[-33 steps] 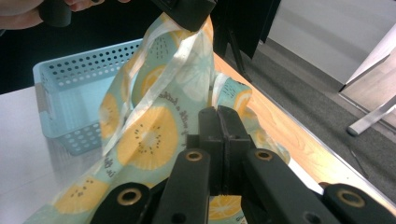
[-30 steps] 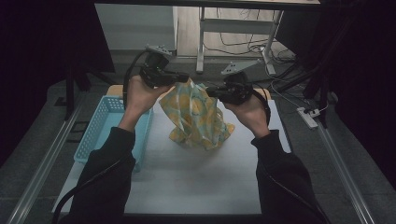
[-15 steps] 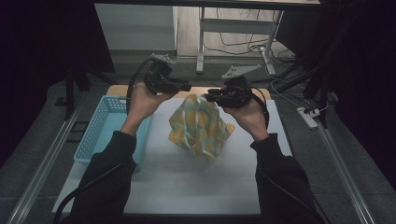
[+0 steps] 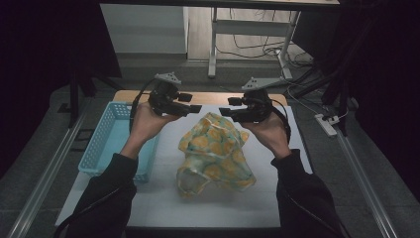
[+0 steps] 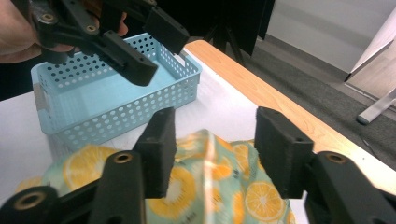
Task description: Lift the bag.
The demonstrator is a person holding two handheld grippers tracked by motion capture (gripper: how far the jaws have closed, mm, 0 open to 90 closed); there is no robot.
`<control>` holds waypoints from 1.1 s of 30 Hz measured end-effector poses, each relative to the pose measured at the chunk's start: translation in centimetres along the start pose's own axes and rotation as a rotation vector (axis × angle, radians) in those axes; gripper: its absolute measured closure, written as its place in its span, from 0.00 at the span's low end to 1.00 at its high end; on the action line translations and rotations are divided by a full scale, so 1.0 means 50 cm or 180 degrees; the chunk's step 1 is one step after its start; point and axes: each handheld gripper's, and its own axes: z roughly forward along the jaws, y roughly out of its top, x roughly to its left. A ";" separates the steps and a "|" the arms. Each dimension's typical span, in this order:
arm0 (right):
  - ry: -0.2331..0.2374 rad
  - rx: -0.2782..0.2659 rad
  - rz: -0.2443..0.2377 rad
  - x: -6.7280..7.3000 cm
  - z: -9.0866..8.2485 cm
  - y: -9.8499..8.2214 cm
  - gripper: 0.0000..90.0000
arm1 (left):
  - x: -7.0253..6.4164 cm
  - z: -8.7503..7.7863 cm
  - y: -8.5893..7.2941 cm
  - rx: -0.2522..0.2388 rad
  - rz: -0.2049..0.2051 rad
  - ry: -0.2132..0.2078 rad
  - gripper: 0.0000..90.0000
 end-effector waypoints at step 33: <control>-0.0188 -0.0047 0.0308 0.019 -0.039 -0.173 0.10 | -0.017 -0.075 -0.229 0.0015 -0.0444 0.0219 0.00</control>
